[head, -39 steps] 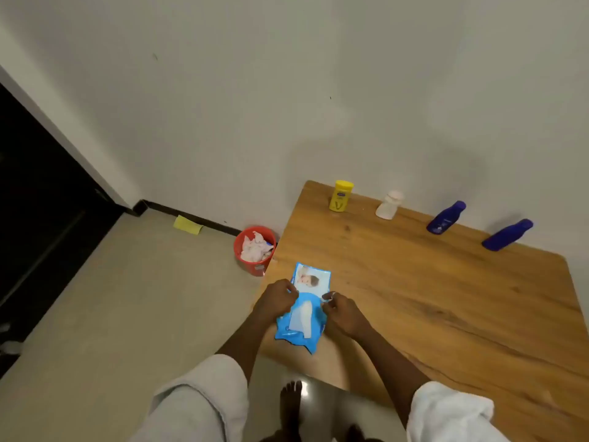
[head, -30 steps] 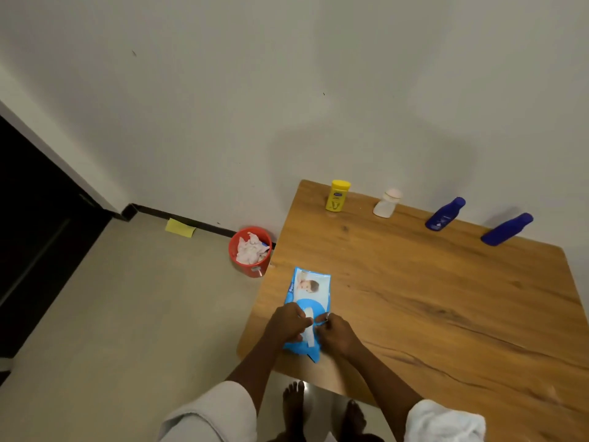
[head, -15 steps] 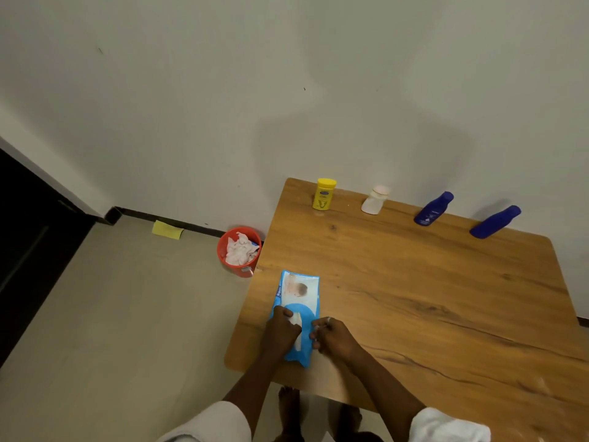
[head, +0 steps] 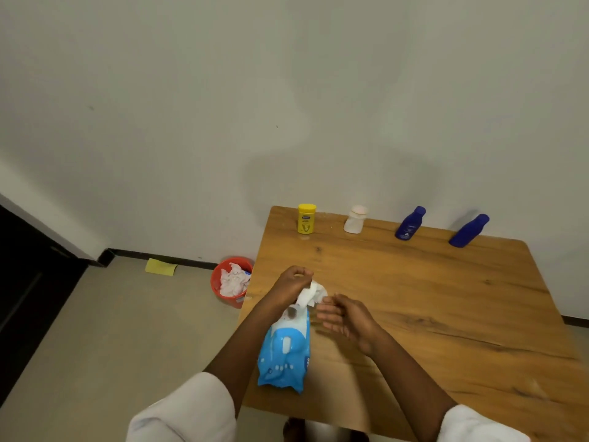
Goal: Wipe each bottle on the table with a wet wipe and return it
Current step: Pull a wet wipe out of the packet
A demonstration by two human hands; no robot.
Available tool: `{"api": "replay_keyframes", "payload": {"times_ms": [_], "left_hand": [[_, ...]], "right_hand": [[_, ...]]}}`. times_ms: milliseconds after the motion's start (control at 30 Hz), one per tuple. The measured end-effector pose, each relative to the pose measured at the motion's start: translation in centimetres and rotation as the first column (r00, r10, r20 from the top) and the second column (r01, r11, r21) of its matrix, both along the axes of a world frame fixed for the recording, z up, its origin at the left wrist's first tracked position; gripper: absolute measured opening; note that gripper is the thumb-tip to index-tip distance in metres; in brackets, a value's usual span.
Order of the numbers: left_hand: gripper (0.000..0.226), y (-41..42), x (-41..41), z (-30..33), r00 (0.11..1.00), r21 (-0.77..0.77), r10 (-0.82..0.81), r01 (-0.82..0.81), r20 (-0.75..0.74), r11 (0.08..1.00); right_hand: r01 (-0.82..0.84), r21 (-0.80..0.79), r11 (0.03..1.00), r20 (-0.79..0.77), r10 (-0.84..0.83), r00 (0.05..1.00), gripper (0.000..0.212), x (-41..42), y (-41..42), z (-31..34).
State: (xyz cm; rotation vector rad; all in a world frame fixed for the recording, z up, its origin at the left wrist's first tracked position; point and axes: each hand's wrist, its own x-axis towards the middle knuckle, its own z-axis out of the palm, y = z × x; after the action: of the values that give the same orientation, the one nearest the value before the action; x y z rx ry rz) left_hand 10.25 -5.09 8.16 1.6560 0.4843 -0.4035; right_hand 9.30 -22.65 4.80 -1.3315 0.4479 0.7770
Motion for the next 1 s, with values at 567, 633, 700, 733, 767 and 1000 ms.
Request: {"api": "replay_keyframes", "payload": {"times_ms": [567, 633, 700, 733, 767, 1000], "left_hand": [[0.037, -8.4, 4.3, 9.5, 0.963, -0.239, -0.146, 0.2, 0.227, 0.95], [0.032, -9.5, 5.3, 11.4, 0.948, -0.186, -0.138, 0.196, 0.288, 0.963], [0.02, -10.6, 6.2, 13.2, 0.944, -0.204, -0.067, 0.138, 0.323, 0.969], [0.016, -10.9, 6.6, 13.8, 0.941, -0.218, -0.034, 0.113, 0.336, 0.969], [0.013, -11.3, 6.9, 14.6, 0.933, -0.221, -0.024, 0.11, 0.358, 0.969], [0.012, -14.2, 7.3, 17.3, 0.891, -0.22, -0.087, 0.204, 0.446, 0.954]], "right_hand": [[0.219, 0.063, 0.974, 0.423, -0.225, 0.878, 0.05, 7.0, -5.5, 13.0], [0.199, -0.035, 0.979, 0.502, -0.155, 0.851, 0.054, 7.4, -6.1, 14.7], [0.208, -0.077, 0.975, 0.534, -0.136, 0.834, 0.048, 7.6, -7.0, 16.7], [0.214, -0.066, 0.975, 0.538, -0.146, 0.83, 0.041, 7.6, -7.4, 17.7], [0.232, -0.027, 0.972, 0.537, -0.181, 0.824, 0.033, 7.5, -8.0, 18.8], [0.276, 0.292, 0.916, 0.376, -0.375, 0.847, 0.034, 6.1, -12.9, 21.4]]}}
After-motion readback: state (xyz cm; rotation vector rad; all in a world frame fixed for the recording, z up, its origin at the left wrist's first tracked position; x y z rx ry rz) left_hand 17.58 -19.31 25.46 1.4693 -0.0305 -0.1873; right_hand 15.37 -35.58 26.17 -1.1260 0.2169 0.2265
